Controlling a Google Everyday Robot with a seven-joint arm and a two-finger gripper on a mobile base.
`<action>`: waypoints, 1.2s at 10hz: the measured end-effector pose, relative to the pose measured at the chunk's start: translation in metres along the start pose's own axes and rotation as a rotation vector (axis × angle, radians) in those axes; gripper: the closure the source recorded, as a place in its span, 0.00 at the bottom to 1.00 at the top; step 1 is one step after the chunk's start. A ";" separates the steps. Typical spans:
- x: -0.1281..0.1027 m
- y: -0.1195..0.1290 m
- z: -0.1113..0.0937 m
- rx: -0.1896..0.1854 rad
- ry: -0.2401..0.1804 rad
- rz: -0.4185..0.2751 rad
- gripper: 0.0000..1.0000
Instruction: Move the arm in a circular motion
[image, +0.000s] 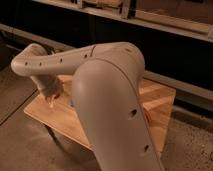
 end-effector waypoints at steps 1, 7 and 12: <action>0.007 0.009 -0.002 -0.010 -0.004 -0.024 0.35; 0.042 -0.074 -0.017 0.079 -0.037 0.118 0.35; 0.010 -0.133 -0.019 0.165 -0.015 0.266 0.35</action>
